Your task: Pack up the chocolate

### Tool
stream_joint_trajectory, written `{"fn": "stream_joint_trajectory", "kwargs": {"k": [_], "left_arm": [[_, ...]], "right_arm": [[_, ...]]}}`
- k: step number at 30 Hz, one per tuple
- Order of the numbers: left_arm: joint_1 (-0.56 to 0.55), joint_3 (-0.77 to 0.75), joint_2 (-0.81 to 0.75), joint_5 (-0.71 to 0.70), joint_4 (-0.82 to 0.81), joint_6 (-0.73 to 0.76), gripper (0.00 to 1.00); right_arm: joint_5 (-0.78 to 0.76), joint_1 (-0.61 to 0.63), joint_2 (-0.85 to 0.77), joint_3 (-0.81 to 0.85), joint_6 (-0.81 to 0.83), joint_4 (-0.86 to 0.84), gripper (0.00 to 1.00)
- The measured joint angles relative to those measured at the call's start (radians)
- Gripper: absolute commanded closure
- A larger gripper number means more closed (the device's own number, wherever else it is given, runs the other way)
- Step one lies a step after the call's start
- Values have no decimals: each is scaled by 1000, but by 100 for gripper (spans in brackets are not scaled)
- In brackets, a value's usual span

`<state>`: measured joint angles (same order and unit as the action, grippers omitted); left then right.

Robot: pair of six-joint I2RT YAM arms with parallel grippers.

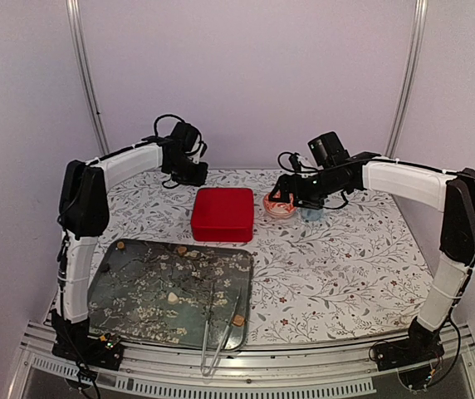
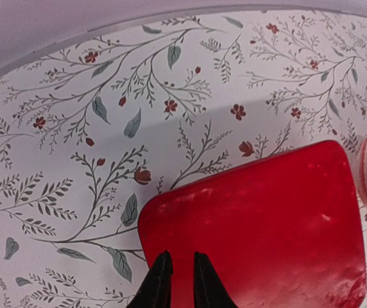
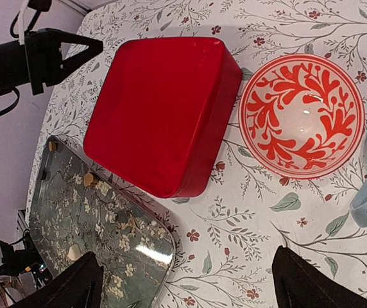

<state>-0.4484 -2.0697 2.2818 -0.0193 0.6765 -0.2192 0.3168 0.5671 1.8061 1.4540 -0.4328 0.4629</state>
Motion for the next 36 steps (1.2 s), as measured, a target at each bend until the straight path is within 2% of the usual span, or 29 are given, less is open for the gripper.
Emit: {"fn": "stream_joint_trajectory", "kwargs": {"k": [4, 11, 19, 29, 36], "left_arm": [[3, 57, 24, 2, 23, 3, 87], [7, 18, 67, 13, 53, 2, 87], [5, 79, -35, 14, 60, 6, 86], [-26, 317, -344, 23, 48, 6, 87], [-71, 547, -377, 52, 32, -13, 87]], "right_arm": [[0, 0, 0, 0, 0, 0, 7], [3, 0, 1, 0, 0, -1, 7], [18, 0, 3, 0, 0, -12, 7], [59, 5, 3, -1, 7, -32, 7], [80, 15, 7, -2, 7, -46, 10]]}}
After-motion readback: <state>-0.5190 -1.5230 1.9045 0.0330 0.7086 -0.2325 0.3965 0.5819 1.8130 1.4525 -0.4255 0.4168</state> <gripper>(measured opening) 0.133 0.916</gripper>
